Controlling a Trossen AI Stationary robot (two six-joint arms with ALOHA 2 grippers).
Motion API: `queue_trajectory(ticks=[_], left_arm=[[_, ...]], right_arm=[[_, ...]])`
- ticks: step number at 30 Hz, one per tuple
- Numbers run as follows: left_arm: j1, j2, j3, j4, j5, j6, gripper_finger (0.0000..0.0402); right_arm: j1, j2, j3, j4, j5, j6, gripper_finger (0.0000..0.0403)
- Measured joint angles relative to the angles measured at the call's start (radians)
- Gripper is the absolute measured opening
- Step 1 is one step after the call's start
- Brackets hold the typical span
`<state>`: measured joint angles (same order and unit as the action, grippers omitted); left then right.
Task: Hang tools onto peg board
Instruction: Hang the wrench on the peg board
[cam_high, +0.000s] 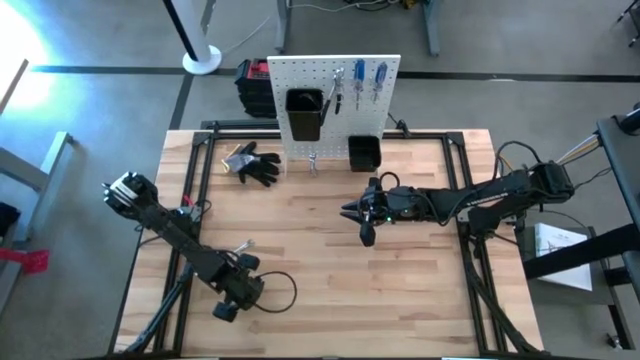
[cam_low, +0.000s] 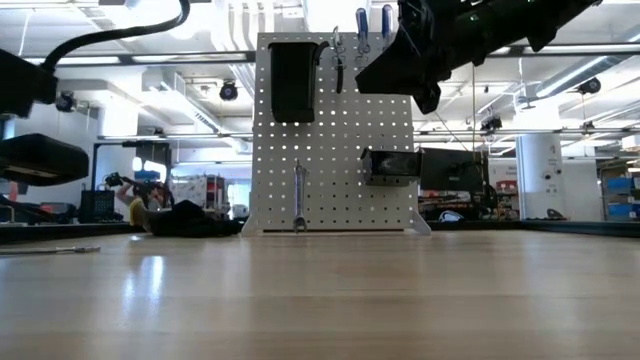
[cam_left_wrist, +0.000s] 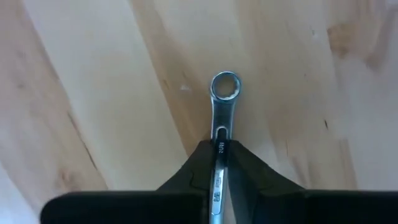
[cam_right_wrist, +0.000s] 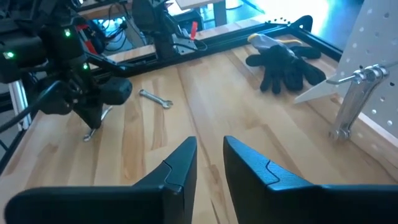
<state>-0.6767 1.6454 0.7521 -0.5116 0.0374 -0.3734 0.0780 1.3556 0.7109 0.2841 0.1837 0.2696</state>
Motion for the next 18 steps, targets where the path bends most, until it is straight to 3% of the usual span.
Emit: queue_trajectory(ticks=[5,12,18], left_arm=[[0.003,0.0,-0.001,0.056,-0.063,-0.049,0.0016],[0.012,-0.003,0.035,0.048,-0.305,-0.09,0.0006],[0.066,-0.047,0.032,0.042,-0.362,-0.118,0.0004]], right_arm=[[0.0,0.0,0.0,-0.004,0.0,-0.006,0.0061],[0.0,0.0,0.0,-0.021,0.0,-0.006,0.0048],[0.005,0.0,-0.001,-0.051,0.0,-0.005,0.0056]])
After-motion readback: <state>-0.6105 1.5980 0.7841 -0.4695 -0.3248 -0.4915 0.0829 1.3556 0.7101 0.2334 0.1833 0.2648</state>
